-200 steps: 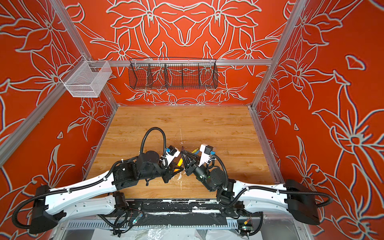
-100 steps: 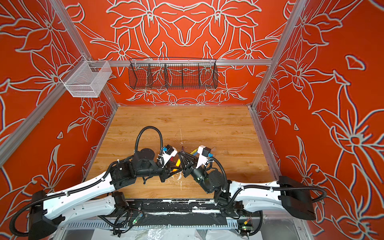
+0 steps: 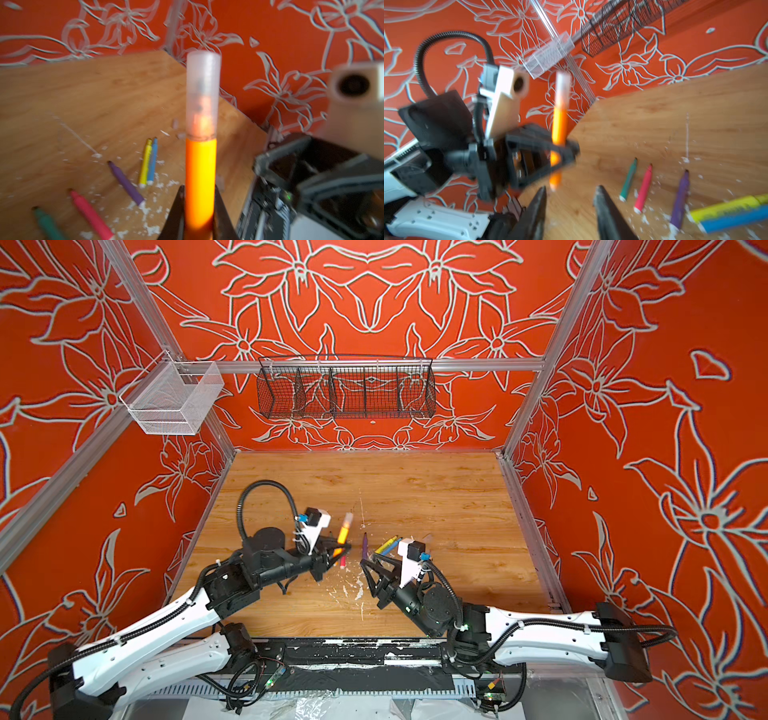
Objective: Insert the pens into the pen caps
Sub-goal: 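Open the right gripper and withdraw it while the left gripper lifts the capped marker, then lower the capped orange marker to the table with the left gripper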
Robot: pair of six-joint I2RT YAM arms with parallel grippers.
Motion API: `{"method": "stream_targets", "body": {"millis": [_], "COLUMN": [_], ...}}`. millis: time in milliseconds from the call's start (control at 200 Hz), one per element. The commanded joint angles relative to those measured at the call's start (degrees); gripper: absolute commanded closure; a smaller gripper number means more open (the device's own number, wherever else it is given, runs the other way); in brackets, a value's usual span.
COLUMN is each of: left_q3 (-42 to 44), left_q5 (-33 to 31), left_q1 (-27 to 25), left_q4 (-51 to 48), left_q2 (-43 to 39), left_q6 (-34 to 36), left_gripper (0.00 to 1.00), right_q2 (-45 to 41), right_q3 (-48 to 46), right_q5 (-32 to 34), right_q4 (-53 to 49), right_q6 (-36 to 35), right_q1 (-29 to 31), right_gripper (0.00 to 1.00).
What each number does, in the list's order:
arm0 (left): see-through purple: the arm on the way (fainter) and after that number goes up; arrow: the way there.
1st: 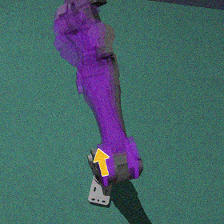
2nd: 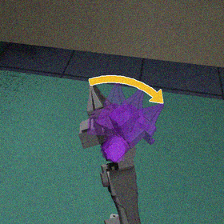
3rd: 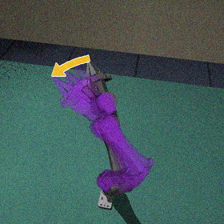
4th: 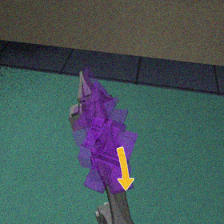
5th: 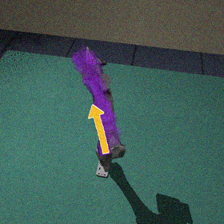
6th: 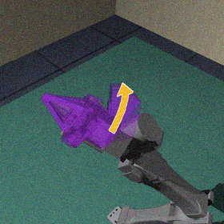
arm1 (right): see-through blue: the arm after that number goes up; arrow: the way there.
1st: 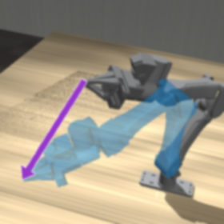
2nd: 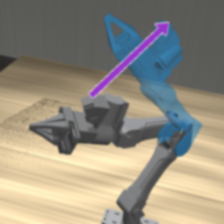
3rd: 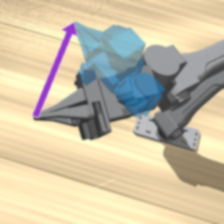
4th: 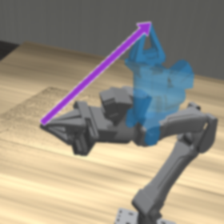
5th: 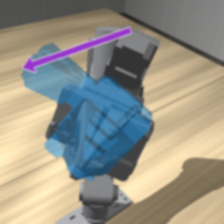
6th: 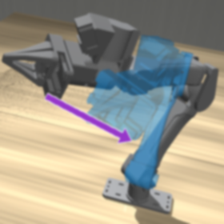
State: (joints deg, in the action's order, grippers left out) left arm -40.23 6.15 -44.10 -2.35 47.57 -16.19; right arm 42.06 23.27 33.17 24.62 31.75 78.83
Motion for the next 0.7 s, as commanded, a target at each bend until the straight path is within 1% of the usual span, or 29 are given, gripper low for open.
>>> {"method": "stream_targets", "body": {"millis": [0,30,100,155,165,235,330,410,445,470,510,560,631,666,691], "left_q3": [3.02,3.57,4.82,6.12,6.37,7.67,8.30,9.59,9.74,9.80,9.41,8.67,7.85,7.04,6.53], "left_q5": [-14.06,-16.33,-20.69,-21.61,-21.55,-19.69,-15.61,-9.03,-7.39,-6.70,-7.09,-8.84,-9.27,-8.92,-8.80], "left_q1": [0.22,0.32,1.33,3.13,3.86,8.56,18.14,27.57,30.29,31.96,33.34,33.57,33.64,33.72,33.79], "left_q4": [-4.85,-7.16,-10.45,-11.14,-11.13,-11.58,-13.38,-11.96,-11.66,-11.40,-11.72,-12.24,-11.74,-11.88,-12.02], "left_q2": [-0.58,-0.26,0.47,0.93,0.94,1.33,3.15,7.19,8.48,11.73,14.20,16.74,19.49,20.74,21.63], "left_q6": [-4.85,-5.68,-7.95,-9.38,-9.61,-11.26,-14.13,-16.24,-17.05,-17.26,-17.51,-17.50,-17.20,-17.10,-17.05], "left_gripper": [1.00,1.00,1.00,1.00,1.00,1.00,1.00,1.00,1.00,1.00,1.00,1.00,1.00,1.00,1.00], "right_q2": [-4.63,-5.64,-7.00,-7.17,-7.10,-6.35,-3.74,-0.92,-0.07,0.40,0.89,0.93,-0.09,-1.08,-2.10], "right_q3": [3.77,4.53,6.48,7.09,7.14,6.63,5.28,3.78,3.12,2.58,1.55,-0.06,-3.35,-5.21,-6.15], "right_q5": [5.75,6.57,7.83,6.44,5.70,2.56,-0.93,-4.76,-5.99,-6.84,-7.61,-7.87,-6.23,-4.45,-4.93], "right_q4": [-15.63,-17.09,-22.07,-25.04,-25.82,-28.05,-29.45,-28.96,-28.54,-28.26,-27.50,-26.50,-24.04,-22.84,-21.99], "right_q6": [-6.04,-7.28,-8.22,-8.27,-8.16,-8.02,-7.75,-7.72,-7.73,-7.80,-7.99,-8.42,-9.36,-7.87,-7.52], "right_q1": [-1.93,-2.80,-6.33,-10.86,-12.64,-20.10,-30.49,-39.67,-42.71,-45.01,-48.06,-51.09,-53.41,-54.19,-54.74], "right_gripper": [0.46,0.42,0.38,0.36,0.35,0.33,0.32,0.33,0.34,0.35,0.35,0.35,0.35,0.33,0.32]}}
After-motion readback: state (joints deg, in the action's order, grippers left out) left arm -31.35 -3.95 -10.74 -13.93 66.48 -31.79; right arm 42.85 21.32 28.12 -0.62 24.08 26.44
